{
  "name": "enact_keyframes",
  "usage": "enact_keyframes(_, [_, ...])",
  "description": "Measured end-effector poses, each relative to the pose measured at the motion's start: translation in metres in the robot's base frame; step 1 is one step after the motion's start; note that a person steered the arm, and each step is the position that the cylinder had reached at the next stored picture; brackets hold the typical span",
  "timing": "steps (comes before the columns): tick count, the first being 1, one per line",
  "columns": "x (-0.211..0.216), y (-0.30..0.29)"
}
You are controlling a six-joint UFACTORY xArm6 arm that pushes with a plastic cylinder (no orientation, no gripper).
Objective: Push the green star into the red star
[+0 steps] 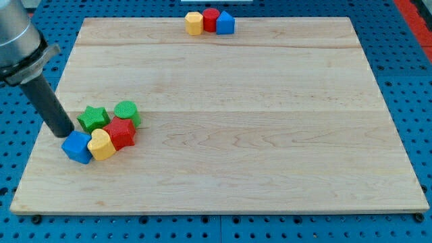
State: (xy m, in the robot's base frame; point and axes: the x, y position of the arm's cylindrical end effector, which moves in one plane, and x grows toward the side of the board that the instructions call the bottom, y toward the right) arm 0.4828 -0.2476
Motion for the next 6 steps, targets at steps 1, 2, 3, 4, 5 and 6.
enact_keyframes(1, [-0.008,0.0])
enact_keyframes(2, [-0.01,0.034])
enact_keyframes(3, [-0.01,0.079])
enact_keyframes(4, [0.002,0.091])
enact_keyframes(5, [0.019,0.091])
enact_keyframes(6, [0.026,0.122])
